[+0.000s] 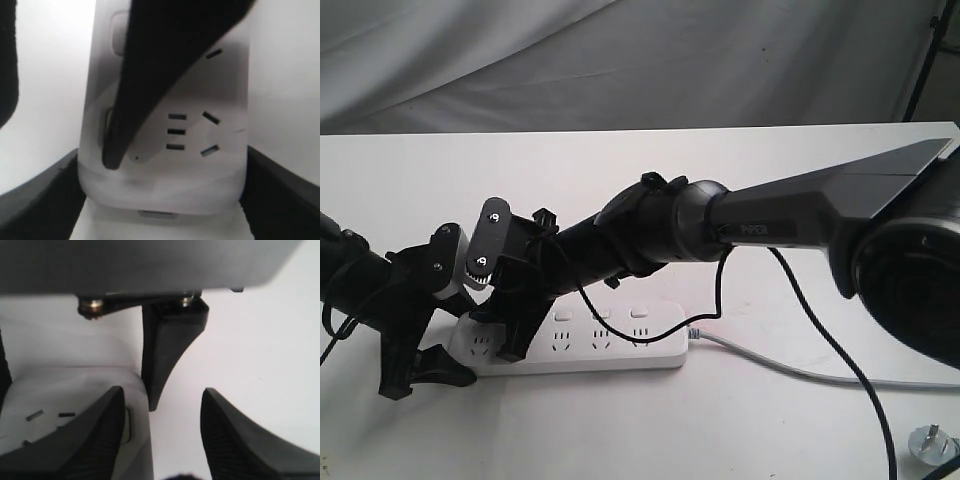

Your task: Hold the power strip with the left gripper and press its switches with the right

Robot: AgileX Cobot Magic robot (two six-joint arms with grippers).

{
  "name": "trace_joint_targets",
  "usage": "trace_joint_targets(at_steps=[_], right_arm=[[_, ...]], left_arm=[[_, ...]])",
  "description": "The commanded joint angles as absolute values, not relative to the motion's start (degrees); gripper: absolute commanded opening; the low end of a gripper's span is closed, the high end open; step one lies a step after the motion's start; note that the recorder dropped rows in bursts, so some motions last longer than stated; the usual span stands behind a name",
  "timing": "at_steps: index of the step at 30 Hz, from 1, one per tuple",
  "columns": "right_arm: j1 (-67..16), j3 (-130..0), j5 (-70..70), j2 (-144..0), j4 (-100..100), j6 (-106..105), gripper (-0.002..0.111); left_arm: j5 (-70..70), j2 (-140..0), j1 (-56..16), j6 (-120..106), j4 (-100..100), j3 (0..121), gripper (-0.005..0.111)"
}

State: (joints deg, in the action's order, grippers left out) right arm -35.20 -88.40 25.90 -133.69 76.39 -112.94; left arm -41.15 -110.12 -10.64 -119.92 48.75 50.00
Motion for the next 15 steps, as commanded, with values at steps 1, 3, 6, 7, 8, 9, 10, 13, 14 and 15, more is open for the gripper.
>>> trace_joint_targets(at_steps=[1, 3, 6, 7, 8, 9, 10, 13, 14, 15], right_arm=[[-35.5, -87.2, 24.1, -135.2, 72.7, -113.0, 0.045], [-35.5, -87.2, 24.2, -134.1, 72.7, -112.4, 0.045], [-35.5, -87.2, 24.2, -132.1, 72.7, -112.2, 0.045], [-35.5, -87.2, 24.2, -131.3, 72.7, -111.9, 0.045], [-35.5, -87.2, 24.4, -130.6, 72.7, -111.6, 0.045], [-35.5, -87.2, 24.7, -130.2, 72.7, -111.5, 0.045], [-35.4, -87.2, 25.1, -129.4, 72.7, -111.3, 0.045], [-35.3, -87.2, 26.3, -128.1, 72.3, -110.2, 0.045], [-35.2, -87.2, 26.7, -127.6, 72.3, -110.0, 0.045], [-35.0, -87.2, 27.3, -127.4, 72.0, -109.6, 0.045]], left_arm=[[-40.7, -110.3, -10.9, -120.0, 49.1, 50.3, 0.067], [-40.7, -110.3, -10.9, -120.0, 49.1, 50.3, 0.067], [-40.7, -110.3, -10.9, -120.0, 49.1, 50.3, 0.067], [-40.7, -110.3, -10.9, -120.0, 49.1, 50.3, 0.067], [-40.7, -110.3, -10.9, -120.0, 49.1, 50.3, 0.067], [-40.7, -110.3, -10.9, -120.0, 49.1, 50.3, 0.067], [-40.7, -110.3, -10.9, -120.0, 49.1, 50.3, 0.067], [-40.7, -110.3, -10.9, -120.0, 49.1, 50.3, 0.067], [-40.7, -110.3, -10.9, -120.0, 49.1, 50.3, 0.067], [-40.7, -110.3, -10.9, -120.0, 49.1, 50.3, 0.067]])
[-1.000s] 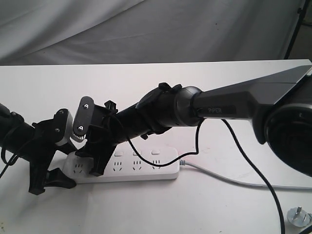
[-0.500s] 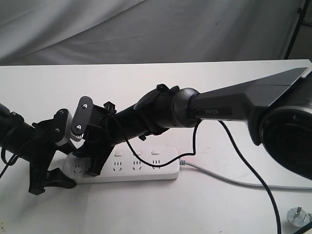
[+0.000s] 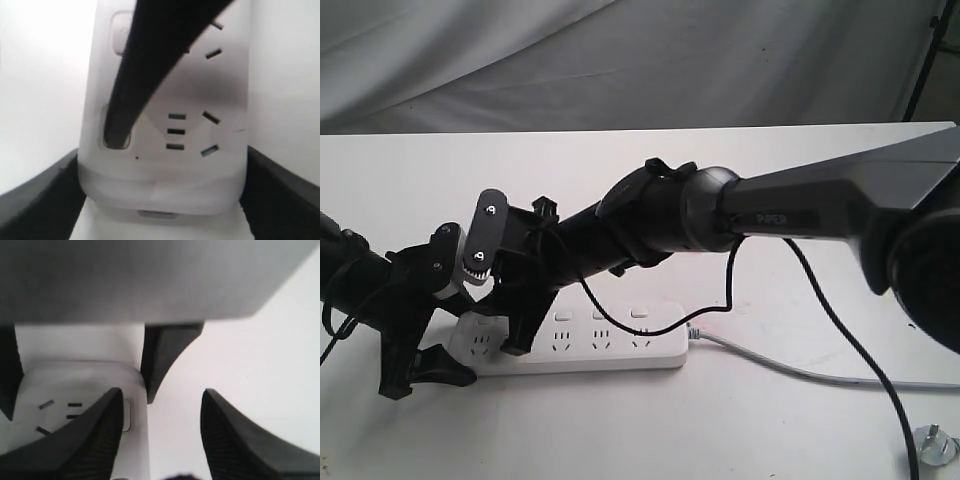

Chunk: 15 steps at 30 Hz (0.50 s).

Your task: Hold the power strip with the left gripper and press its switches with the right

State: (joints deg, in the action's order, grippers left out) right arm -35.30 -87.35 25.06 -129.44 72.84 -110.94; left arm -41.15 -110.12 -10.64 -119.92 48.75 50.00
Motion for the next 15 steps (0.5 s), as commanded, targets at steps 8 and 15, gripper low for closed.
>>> trace_joint_targets(at_steps=[8, 15], right_arm=[[-31.6, -87.0, 32.4, -125.4, 64.3, -100.8, 0.045], [-30.2, -87.0, 34.7, -125.5, 62.7, -98.8, 0.045]], left_arm=[[-40.7, -110.3, -10.9, -120.0, 49.1, 50.3, 0.067], [-40.7, -110.3, -10.9, -120.0, 49.1, 50.3, 0.067]])
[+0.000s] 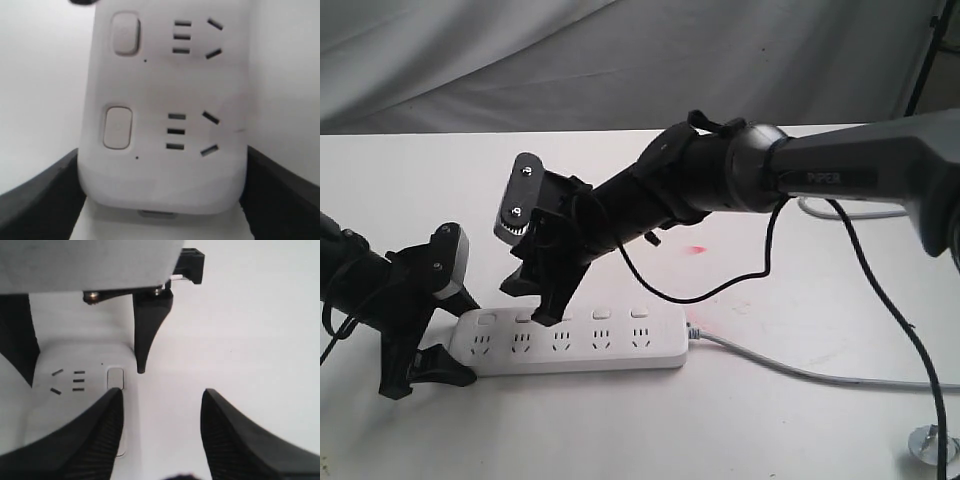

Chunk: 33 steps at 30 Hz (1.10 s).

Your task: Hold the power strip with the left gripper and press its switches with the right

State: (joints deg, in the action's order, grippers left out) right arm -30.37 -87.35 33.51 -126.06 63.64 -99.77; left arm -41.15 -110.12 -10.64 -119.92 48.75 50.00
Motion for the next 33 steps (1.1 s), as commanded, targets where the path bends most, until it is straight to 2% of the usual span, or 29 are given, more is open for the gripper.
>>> trace_joint_targets(at_steps=[1, 33], right_arm=[[-30.2, -87.0, 34.5, -125.5, 62.7, -98.8, 0.045], [-30.5, -87.0, 32.0, -130.6, 61.8, -98.9, 0.045]], left_arm=[[-40.7, -110.3, -10.9, -120.0, 49.1, 50.3, 0.067], [-40.7, -110.3, -10.9, -120.0, 49.1, 50.3, 0.067]])
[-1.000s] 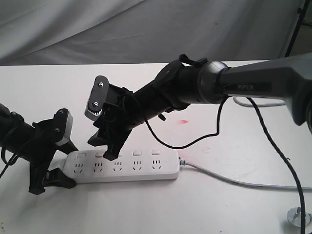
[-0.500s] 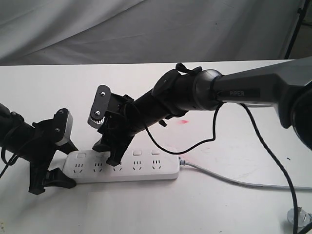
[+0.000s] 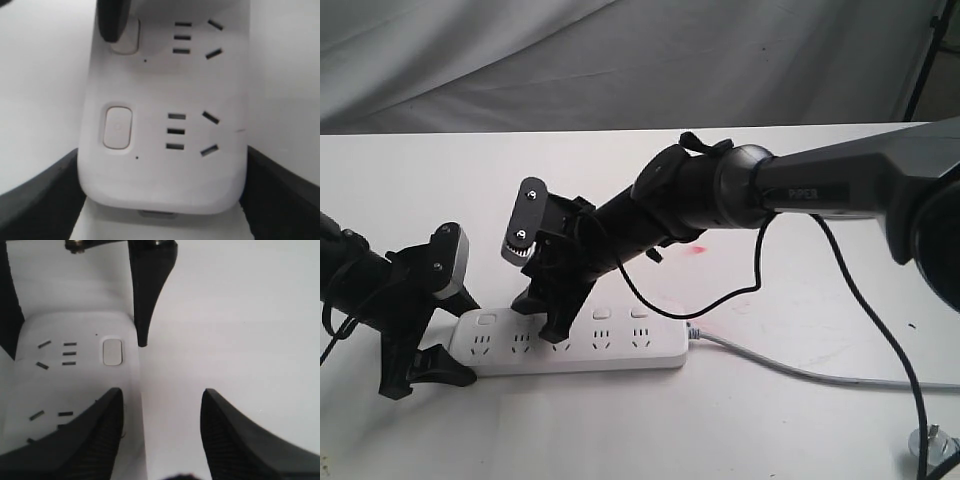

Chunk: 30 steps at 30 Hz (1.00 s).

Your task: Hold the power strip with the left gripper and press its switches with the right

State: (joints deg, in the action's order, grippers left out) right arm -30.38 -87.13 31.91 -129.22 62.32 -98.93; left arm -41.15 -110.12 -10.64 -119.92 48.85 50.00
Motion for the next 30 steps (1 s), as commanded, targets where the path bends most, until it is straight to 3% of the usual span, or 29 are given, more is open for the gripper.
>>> trace_joint_targets(at_steps=[1, 15, 30], right_arm=[[-30.6, -87.0, 32.0, -131.0, 61.4, -98.9, 0.045], [-30.8, -87.0, 32.4, -133.5, 53.9, -98.5, 0.045], [-30.8, -87.4, 33.1, -129.0, 60.6, -98.7, 0.045]], left_arm=[[-40.7, -110.3, -10.9, -120.0, 49.1, 50.3, 0.067], [-40.7, -110.3, -10.9, -120.0, 49.1, 50.3, 0.067], [-40.7, -110.3, -10.9, -120.0, 49.1, 50.3, 0.067]])
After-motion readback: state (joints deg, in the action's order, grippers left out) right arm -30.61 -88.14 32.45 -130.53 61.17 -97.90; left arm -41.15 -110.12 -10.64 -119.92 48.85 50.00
